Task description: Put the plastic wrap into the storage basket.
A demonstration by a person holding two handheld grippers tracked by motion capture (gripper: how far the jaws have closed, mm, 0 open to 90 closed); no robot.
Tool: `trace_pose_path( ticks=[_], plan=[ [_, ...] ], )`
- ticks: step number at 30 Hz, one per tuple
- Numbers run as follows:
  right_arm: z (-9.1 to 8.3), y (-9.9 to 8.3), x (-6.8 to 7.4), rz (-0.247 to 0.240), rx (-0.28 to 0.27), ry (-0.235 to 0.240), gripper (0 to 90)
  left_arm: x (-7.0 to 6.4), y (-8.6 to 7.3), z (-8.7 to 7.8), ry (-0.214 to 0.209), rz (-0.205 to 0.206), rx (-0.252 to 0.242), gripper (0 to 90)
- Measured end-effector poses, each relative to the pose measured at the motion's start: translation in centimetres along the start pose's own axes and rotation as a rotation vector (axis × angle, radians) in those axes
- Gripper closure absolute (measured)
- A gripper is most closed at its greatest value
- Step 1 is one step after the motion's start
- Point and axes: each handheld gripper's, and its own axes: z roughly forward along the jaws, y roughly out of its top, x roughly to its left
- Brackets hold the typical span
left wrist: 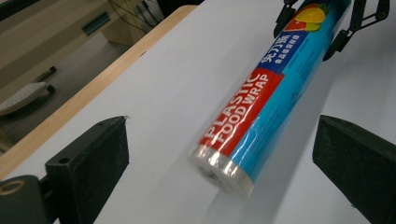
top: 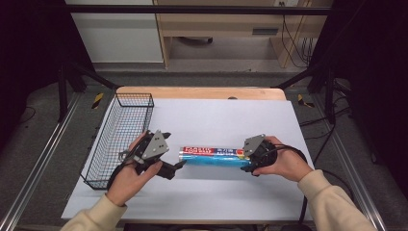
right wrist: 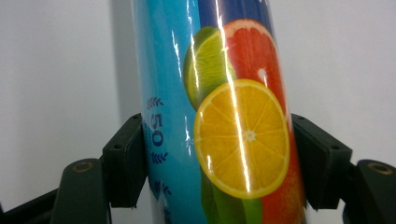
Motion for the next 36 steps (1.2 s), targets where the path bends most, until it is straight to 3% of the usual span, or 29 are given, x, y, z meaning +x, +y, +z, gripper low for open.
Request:
trace_pose_path(
  ticks=[2, 5, 6, 7, 10, 13, 14, 15, 17, 22, 23, 26, 36],
  plan=[
    [-0.3, 0.2, -0.3, -0.007, 0.022, -0.013, 29.5, 0.6, 1.0, 0.6, -0.013, 0.028, 0.0, 3.7],
    [-0.8, 0.6, -1.0, -0.003, 0.043, -0.031, 29.6, 1.6, 2.2, 1.3, -0.073, 0.041, -0.02, 3.4],
    [-0.8, 0.6, -1.0, -0.003, 0.043, -0.031, 29.6, 1.6, 2.2, 1.3, -0.073, 0.041, -0.02, 3.2],
    [-1.3, 0.8, -1.4, 0.011, 0.037, -0.05, 29.6, 1.9, 2.8, 1.8, -0.103, 0.068, -0.019, 3.2],
    [-2.0, 1.2, -2.0, -0.007, 0.043, -0.077, 29.6, 2.5, 3.9, 2.6, -0.158, 0.125, 0.002, 3.2],
    [-2.8, 1.8, -2.3, -0.016, 0.055, -0.103, 29.7, 2.8, 4.5, 2.9, -0.172, 0.143, 0.013, 3.2],
    [-3.1, 2.0, -2.5, -0.021, 0.052, -0.108, 29.7, 3.0, 5.0, 3.3, -0.186, 0.171, 0.023, 3.2],
    [-3.3, 2.1, -2.5, -0.022, 0.05, -0.115, 29.6, 3.0, 5.0, 3.3, -0.186, 0.171, 0.023, 3.3],
    [-3.8, 2.5, -2.7, -0.027, 0.047, -0.124, 29.7, 2.9, 5.6, 3.9, -0.187, 0.212, 0.04, 3.8],
    [-4.6, 3.2, -2.7, -0.045, 0.048, -0.14, 29.7, 2.6, 5.8, 5.3, -0.192, 0.244, 0.102, 4.7],
    [-5.0, 3.7, -2.6, -0.071, 0.049, -0.144, 29.8, 2.3, 5.9, 5.9, -0.177, 0.261, 0.115, 6.0],
    [-5.2, 4.1, -2.4, -0.089, 0.055, -0.156, 29.7, 2.0, 6.2, 6.4, -0.17, 0.291, 0.139, 7.0],
    [-6.2, 6.8, -1.0, -0.142, 0.044, -0.169, 29.7, 0.9, 6.9, 6.4, -0.157, 0.355, 0.219, 10.4]
  ],
)
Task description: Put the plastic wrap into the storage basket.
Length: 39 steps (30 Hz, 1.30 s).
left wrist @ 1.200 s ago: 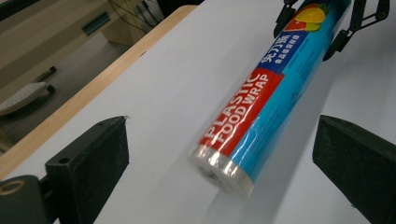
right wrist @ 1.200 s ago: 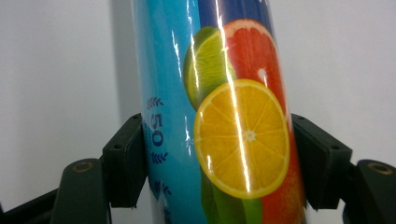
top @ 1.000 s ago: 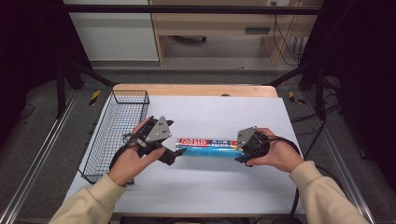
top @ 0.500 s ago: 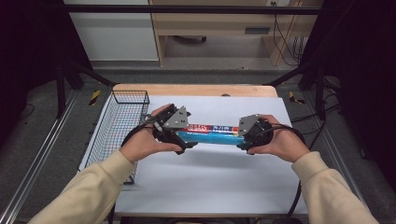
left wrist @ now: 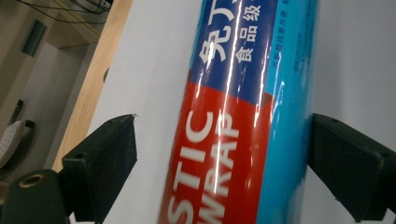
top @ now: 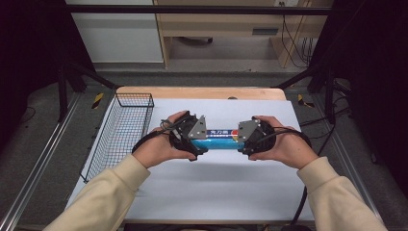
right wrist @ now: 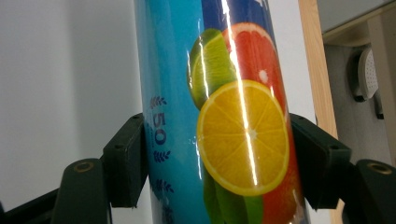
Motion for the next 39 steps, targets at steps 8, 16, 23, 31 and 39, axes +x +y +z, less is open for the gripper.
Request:
trace_pose_path(
  ticks=[8, 16, 23, 31, 39],
  plan=[
    [-0.6, 1.4, -0.1, -0.024, -0.018, -0.023, 29.8, 0.2, 0.5, -0.4, 0.023, 0.063, 0.084, 14.5],
    [-1.0, 1.8, -0.3, -0.037, 0.002, -0.028, 29.8, 0.2, 0.7, -0.1, -0.006, 0.065, 0.127, 29.2],
    [-0.4, 1.7, -0.6, -0.04, 0.002, -0.039, 29.8, 0.6, 0.4, 0.6, 0.003, 0.065, 0.136, 29.0],
    [0.3, 1.9, -0.5, -0.044, -0.006, -0.021, 29.8, 0.4, 0.2, 1.0, -0.01, 0.073, 0.166, 30.1],
    [0.9, 1.4, -0.4, -0.054, -0.031, -0.017, 29.1, -0.4, 0.2, 0.9, 0.028, 0.069, 0.185, 30.7]
  ],
)
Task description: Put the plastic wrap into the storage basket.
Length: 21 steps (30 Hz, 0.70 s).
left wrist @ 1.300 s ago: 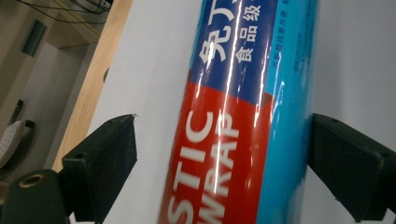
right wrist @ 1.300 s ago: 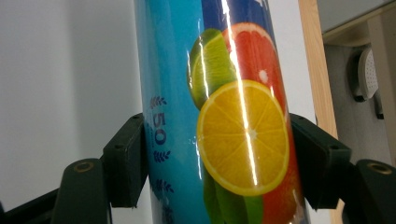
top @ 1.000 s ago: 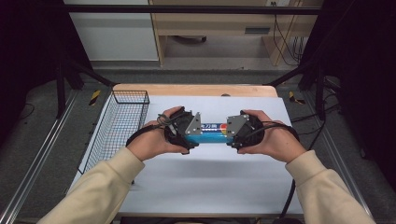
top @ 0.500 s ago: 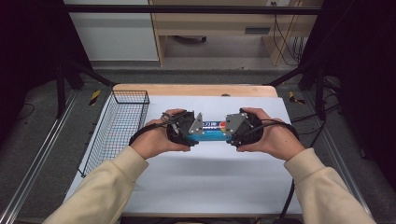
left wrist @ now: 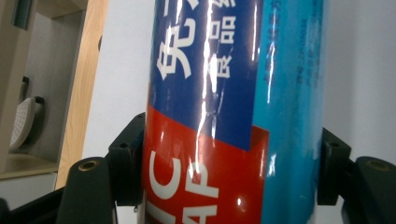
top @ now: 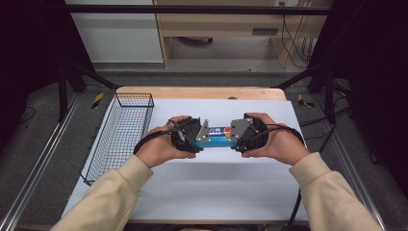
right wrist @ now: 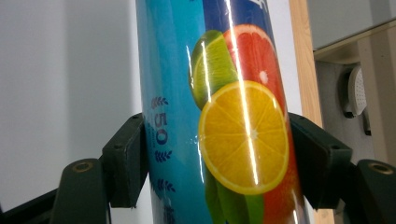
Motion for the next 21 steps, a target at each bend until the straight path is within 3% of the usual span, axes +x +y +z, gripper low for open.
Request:
trace_pose_path(
  ticks=[2, 4, 5, 6, 7, 8, 10, 11, 12, 13, 15, 16, 17, 18, 19, 21],
  plan=[
    [0.2, 0.0, 0.1, 0.002, -0.007, -0.009, 28.8, 0.0, 0.0, 0.0, -0.003, -0.001, 0.005, 30.7],
    [0.7, -0.1, 0.3, -0.025, 0.015, -0.038, 16.1, 0.0, -0.3, -0.1, 0.0, -0.017, 0.005, 30.8],
    [0.7, -0.1, 0.3, -0.025, 0.015, -0.038, 16.1, 0.0, -0.3, -0.1, 0.0, -0.017, 0.005, 30.8],
    [0.8, -0.3, 0.3, -0.024, 0.041, -0.047, 10.3, 0.0, -0.5, -0.2, 0.004, -0.026, 0.004, 30.8],
    [0.4, -1.0, 0.3, 0.014, 0.033, -0.078, 5.9, 0.2, -0.8, -0.6, 0.006, -0.043, 0.004, 30.9],
    [0.4, -1.0, 0.3, 0.014, 0.033, -0.078, 5.9, 0.2, -0.8, -0.6, 0.006, -0.043, 0.004, 30.9],
    [-0.8, -2.8, 0.7, 0.094, 0.001, -0.152, 5.1, 0.2, -1.4, -1.2, 0.022, -0.05, 0.02, 30.8],
    [-0.8, -2.8, 0.7, 0.094, 0.001, -0.152, 5.1, 0.2, -1.4, -1.2, 0.022, -0.05, 0.02, 30.8],
    [-1.7, -4.2, 1.2, 0.17, -0.022, -0.214, 3.7, 0.1, -1.8, -1.7, 0.026, -0.066, 0.033, 30.8],
    [-1.9, -4.8, 1.5, 0.202, -0.03, -0.222, 3.8, 0.1, -2.0, -1.8, 0.027, -0.072, 0.041, 30.9],
    [-2.0, -5.2, 1.8, 0.219, -0.034, -0.234, 4.6, 0.1, -2.3, -1.9, 0.034, -0.076, 0.045, 30.9],
    [-2.1, -6.5, 2.3, 0.261, -0.044, -0.283, 6.7, 0.0, -2.7, -2.1, 0.041, -0.08, 0.059, 30.9],
    [-2.1, -6.5, 2.3, 0.261, -0.044, -0.283, 6.7, 0.0, -2.7, -2.1, 0.041, -0.08, 0.059, 30.9],
    [-1.7, -7.5, 2.6, 0.34, -0.015, -0.324, 6.8, 0.0, -3.3, -2.5, 0.046, -0.093, 0.068, 30.9],
    [-1.7, -7.5, 2.6, 0.34, -0.015, -0.324, 6.8, 0.0, -3.3, -2.5, 0.046, -0.093, 0.068, 30.9],
    [-0.8, -8.4, 2.8, 0.428, 0.046, -0.373, 8.7, 0.1, -3.9, -2.8, 0.048, -0.116, 0.06, 30.9]
  ],
)
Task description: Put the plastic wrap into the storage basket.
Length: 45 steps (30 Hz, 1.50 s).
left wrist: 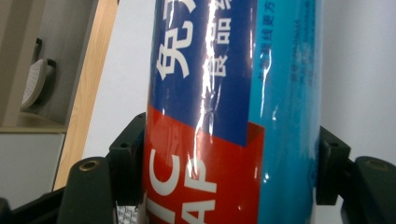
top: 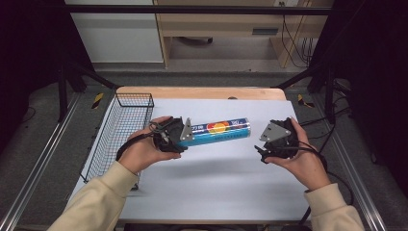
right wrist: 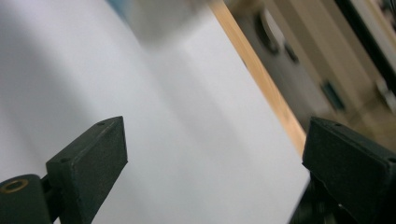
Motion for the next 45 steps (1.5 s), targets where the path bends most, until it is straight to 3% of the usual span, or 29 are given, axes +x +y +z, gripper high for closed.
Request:
trace_pose_path(
  ticks=[1, 2, 3, 4, 7, 8, 10, 11, 12, 13, 17, 20, 21, 26, 30, 31, 33, 36, 37, 40, 41, 45],
  plan=[
    [0.6, -0.8, 0.4, 0.073, 0.014, -0.05, 10.7, 0.1, -0.5, -0.3, 0.01, -0.016, -0.003, 30.9],
    [0.6, -0.8, 0.4, 0.073, 0.014, -0.05, 10.7, 0.1, -0.5, -0.3, 0.01, -0.016, -0.003, 30.9],
    [0.9, -1.0, 0.6, 0.109, 0.014, -0.063, 11.2, 0.2, -0.7, -0.6, 0.016, -0.027, -0.005, 30.9],
    [1.5, -1.7, 1.2, 0.194, 0.022, -0.119, 12.6, 0.3, -1.2, -1.0, 0.019, -0.05, -0.007, 30.9],
    [2.2, -2.7, 2.0, 0.329, -0.015, -0.189, 16.3, 0.3, -1.8, -1.7, 0.031, -0.084, -0.012, 31.0],
    [2.2, -2.7, 2.0, 0.329, -0.015, -0.189, 16.3, 0.3, -1.8, -1.7, 0.031, -0.084, -0.012, 31.0],
    [3.0, -4.0, 2.8, 0.435, -0.077, -0.252, 17.0, 0.1, -2.4, -2.5, 0.047, -0.112, -0.013, 31.0],
    [3.0, -4.0, 2.8, 0.435, -0.077, -0.252, 17.0, 0.1, -2.4, -2.5, 0.047, -0.112, -0.013, 31.0],
    [3.1, -4.3, 2.9, 0.467, -0.087, -0.267, 16.9, 0.1, -2.5, -2.8, 0.051, -0.118, -0.002, 31.0],
    [3.0, -4.7, 2.7, 0.499, -0.075, -0.252, 15.2, 0.0, -2.6, -3.0, 0.06, -0.124, 0.003, 31.0],
    [2.8, -5.3, 2.7, 0.526, -0.068, -0.266, 15.1, -0.3, -3.0, -3.8, 0.079, -0.174, 0.028, 31.0],
    [2.7, -5.6, 2.8, 0.515, -0.057, -0.269, 14.6, -0.7, -3.4, -4.2, 0.1, -0.207, 0.051, 31.1],
    [2.6, -5.8, 3.0, 0.516, -0.052, -0.266, 14.4, -0.8, -3.6, -4.4, 0.108, -0.236, 0.062, 31.0],
    [2.1, -6.0, 2.7, 0.521, -0.066, -0.29, 14.1, -0.7, -4.1, -4.6, 0.138, -0.279, 0.089, 31.1],
    [2.6, -6.4, 2.7, 0.528, -0.045, -0.281, 14.1, 0.5, -4.8, -4.1, 0.146, -0.338, 0.089, 31.1],
    [2.7, -6.4, 2.7, 0.525, -0.039, -0.28, 14.1, 1.2, -5.0, -3.6, 0.156, -0.377, 0.093, 31.1],
    [2.8, -6.4, 2.7, 0.523, -0.035, -0.277, 14.1, 1.7, -5.2, -3.2, 0.169, -0.388, 0.102, 31.2],
    [2.9, -6.2, 3.0, 0.52, -0.039, -0.278, 14.4, 3.2, -5.7, -2.3, 0.187, -0.438, 0.11, 31.2],
    [2.9, -6.2, 3.0, 0.521, -0.041, -0.276, 14.4, 3.2, -5.7, -2.3, 0.187, -0.438, 0.11, 31.3],
    [2.8, -6.1, 3.1, 0.519, -0.044, -0.276, 14.4, 3.9, -6.1, -1.9, 0.202, -0.494, 0.116, 31.3],
    [2.8, -6.0, 3.2, 0.515, -0.042, -0.276, 14.5, 4.0, -6.3, -1.9, 0.214, -0.534, 0.129, 31.3],
    [2.9, -5.8, 3.3, 0.511, -0.045, -0.272, 14.5, 4.4, -6.7, -2.1, 0.224, -0.579, 0.148, 31.5]
  ],
)
